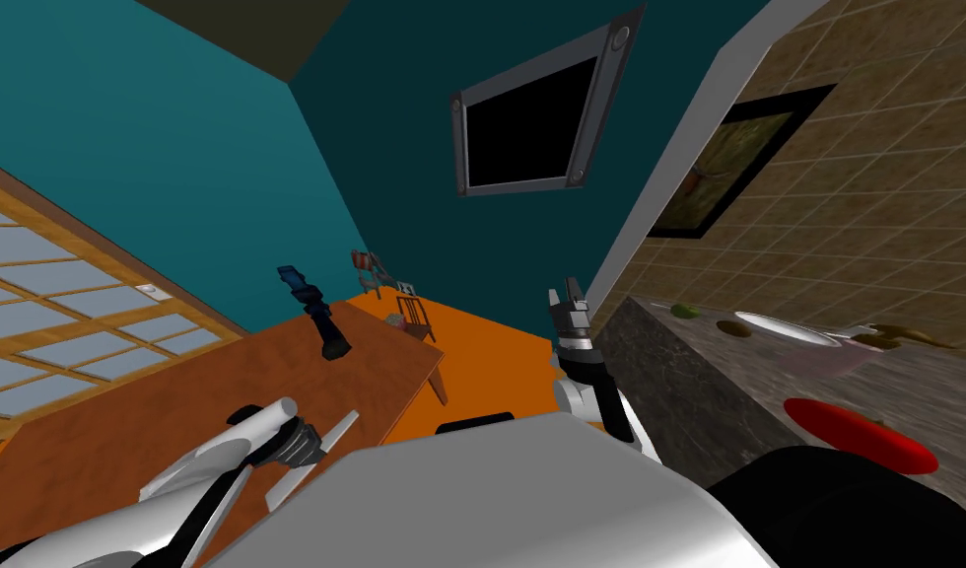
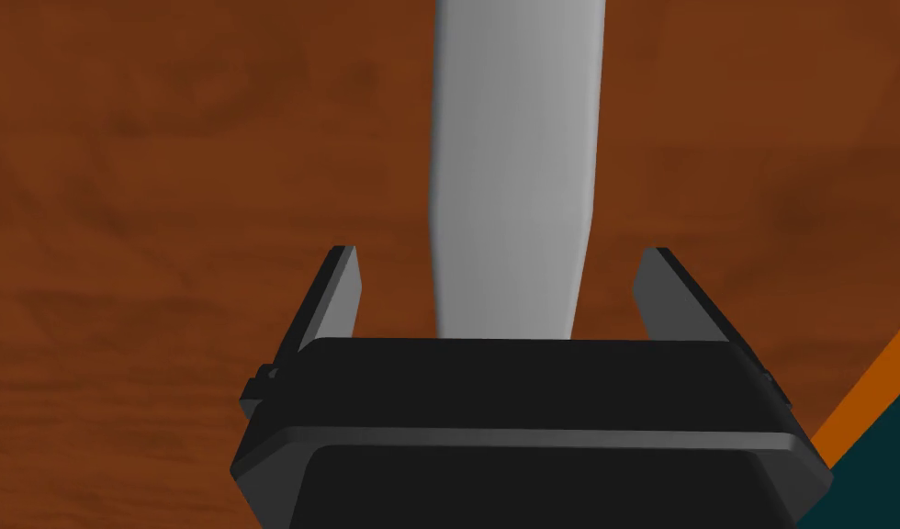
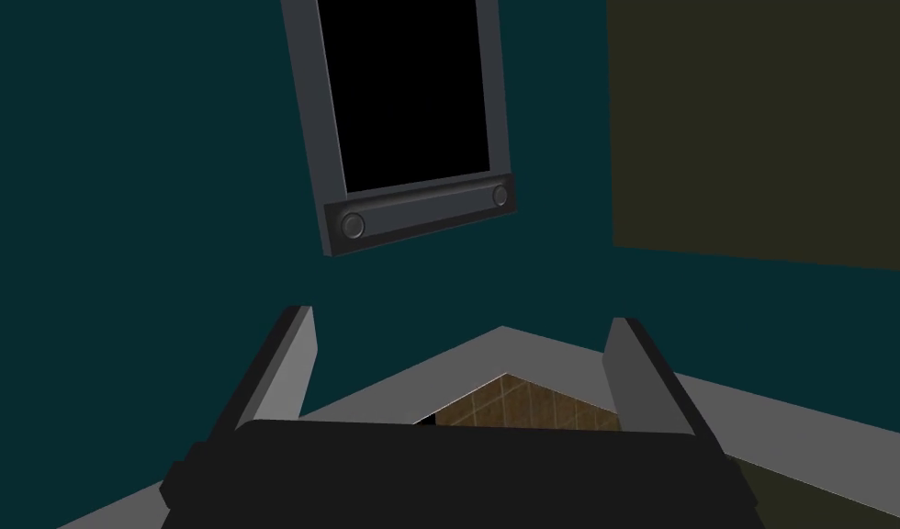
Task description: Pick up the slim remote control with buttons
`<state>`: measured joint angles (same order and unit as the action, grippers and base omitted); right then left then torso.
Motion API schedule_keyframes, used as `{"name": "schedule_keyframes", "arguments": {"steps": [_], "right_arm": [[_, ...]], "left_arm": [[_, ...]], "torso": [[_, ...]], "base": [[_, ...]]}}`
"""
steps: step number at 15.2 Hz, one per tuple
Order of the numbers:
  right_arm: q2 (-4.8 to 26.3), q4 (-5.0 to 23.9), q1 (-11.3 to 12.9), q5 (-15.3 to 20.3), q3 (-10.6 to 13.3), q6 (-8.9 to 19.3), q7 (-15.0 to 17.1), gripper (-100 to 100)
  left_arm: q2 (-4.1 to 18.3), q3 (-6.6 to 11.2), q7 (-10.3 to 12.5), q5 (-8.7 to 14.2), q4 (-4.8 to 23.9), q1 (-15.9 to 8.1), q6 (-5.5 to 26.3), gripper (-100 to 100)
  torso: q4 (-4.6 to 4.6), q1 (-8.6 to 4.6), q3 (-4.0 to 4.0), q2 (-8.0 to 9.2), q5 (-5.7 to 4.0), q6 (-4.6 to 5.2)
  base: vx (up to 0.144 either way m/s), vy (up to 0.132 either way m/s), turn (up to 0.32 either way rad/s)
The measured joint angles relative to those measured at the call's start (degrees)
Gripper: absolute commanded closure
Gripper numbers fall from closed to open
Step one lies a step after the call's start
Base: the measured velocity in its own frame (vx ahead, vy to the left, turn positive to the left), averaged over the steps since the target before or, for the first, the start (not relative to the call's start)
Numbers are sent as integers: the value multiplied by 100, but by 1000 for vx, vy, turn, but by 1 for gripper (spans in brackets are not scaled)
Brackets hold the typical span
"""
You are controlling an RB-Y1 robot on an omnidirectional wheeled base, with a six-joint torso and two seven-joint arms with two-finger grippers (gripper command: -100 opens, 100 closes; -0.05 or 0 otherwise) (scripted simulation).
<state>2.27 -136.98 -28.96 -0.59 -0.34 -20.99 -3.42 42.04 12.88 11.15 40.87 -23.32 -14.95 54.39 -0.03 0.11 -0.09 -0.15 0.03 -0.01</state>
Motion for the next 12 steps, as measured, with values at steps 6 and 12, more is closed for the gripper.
{"name": "schedule_keyframes", "arguments": {"steps": [6, 12], "right_arm": [[0, 0, -1, 0, 0, 0, 0, 0], [0, 0, 0, 0, 0, 0, 0, 0]], "left_arm": [[-229, 15, -80, -26, 476, -123, -205, -100], [-328, 21, 0, -72, 274, 36, -254, 100]], "torso": [[-1, 7, -2, -3, 3, -3], [2, -4, 5, 8, 0, -1]], "base": [[30, 50, 1], [5, 10, 1]]}}
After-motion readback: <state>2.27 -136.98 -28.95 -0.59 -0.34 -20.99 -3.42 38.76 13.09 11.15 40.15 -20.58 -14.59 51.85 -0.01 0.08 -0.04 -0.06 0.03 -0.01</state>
